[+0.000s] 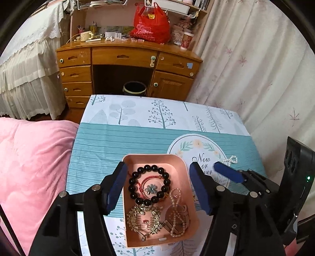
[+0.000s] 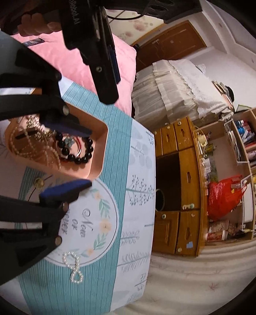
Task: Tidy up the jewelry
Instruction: 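Reach the left tool to the gold flower brooch while the right tool reaches the pearl loop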
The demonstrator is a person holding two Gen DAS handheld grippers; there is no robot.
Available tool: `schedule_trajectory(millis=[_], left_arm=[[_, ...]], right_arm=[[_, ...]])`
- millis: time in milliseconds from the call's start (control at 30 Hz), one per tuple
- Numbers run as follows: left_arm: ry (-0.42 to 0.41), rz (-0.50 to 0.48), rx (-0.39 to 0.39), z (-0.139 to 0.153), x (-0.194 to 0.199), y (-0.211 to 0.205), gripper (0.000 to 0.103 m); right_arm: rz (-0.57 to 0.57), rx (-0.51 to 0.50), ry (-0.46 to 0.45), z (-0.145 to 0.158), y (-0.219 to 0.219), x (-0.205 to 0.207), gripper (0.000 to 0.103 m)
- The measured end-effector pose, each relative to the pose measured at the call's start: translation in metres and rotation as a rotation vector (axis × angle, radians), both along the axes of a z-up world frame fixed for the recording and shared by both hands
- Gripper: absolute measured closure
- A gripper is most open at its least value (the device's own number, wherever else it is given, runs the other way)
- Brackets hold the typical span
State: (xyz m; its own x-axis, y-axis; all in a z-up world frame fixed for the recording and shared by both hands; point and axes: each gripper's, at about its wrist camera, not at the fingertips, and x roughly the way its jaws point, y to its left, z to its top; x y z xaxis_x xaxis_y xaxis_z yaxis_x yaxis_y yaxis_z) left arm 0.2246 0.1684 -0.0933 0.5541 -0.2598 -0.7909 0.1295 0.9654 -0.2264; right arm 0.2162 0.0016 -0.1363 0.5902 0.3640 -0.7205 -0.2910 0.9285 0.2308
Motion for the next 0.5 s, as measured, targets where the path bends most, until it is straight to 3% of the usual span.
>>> schedule_trajectory(millis=[200, 367, 500], left_arm=[[0.048, 0.008, -0.004, -0.005, -0.008, -0.011, 0.027], [0.101, 0.037, -0.005, -0.014, -0.023, -0.033, 0.019], [0.091, 0.007, 0.002, -0.014, -0.037, -0.062, 0.013]], right_arm=[[-0.097, -0.082, 0.050, -0.009, -0.037, 0.001, 0.041], [-0.206, -0.091, 0.125, -0.019, -0.085, 0.006, 0.040], [-0.274, -0.091, 0.195, -0.026, -0.118, 0.010, 0.034]])
